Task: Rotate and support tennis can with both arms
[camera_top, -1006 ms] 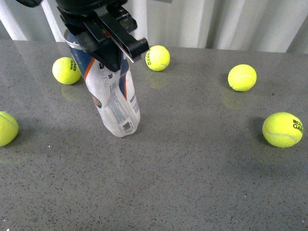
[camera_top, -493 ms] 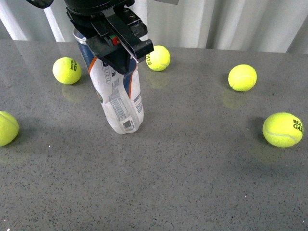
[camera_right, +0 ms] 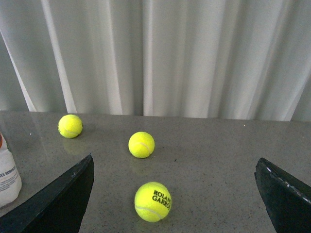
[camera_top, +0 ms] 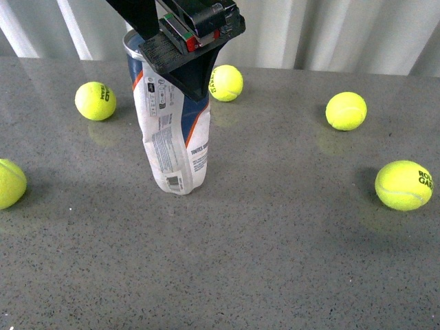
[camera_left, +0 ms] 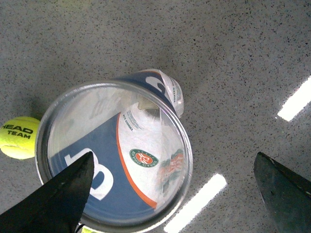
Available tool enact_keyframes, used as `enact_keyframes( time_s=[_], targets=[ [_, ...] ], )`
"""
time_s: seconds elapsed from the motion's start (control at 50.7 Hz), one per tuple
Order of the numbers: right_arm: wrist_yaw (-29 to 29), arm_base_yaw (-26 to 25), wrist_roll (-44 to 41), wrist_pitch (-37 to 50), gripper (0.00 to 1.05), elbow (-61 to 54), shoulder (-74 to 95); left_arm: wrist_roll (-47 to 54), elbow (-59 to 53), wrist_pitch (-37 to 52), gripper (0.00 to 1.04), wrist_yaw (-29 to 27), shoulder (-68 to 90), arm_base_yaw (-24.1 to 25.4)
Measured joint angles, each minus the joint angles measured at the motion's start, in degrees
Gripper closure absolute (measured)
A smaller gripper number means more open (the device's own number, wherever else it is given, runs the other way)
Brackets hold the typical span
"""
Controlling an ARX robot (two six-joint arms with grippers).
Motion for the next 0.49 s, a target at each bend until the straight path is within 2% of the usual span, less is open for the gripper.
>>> enact_keyframes(
  time_s=[0.335, 0.493],
  targets=[
    [0.0, 0.0, 0.0, 0.0, 0.07, 0.0, 0.0, 0.1, 0.7, -1.7, 0.07, -0.6, -4.7, 1.4],
    [0.0, 0.0, 0.0, 0.0, 0.07, 0.0, 0.0, -6.8, -0.1, 7.0, 0.07, 4.9, -9.9, 3.7]
  ],
)
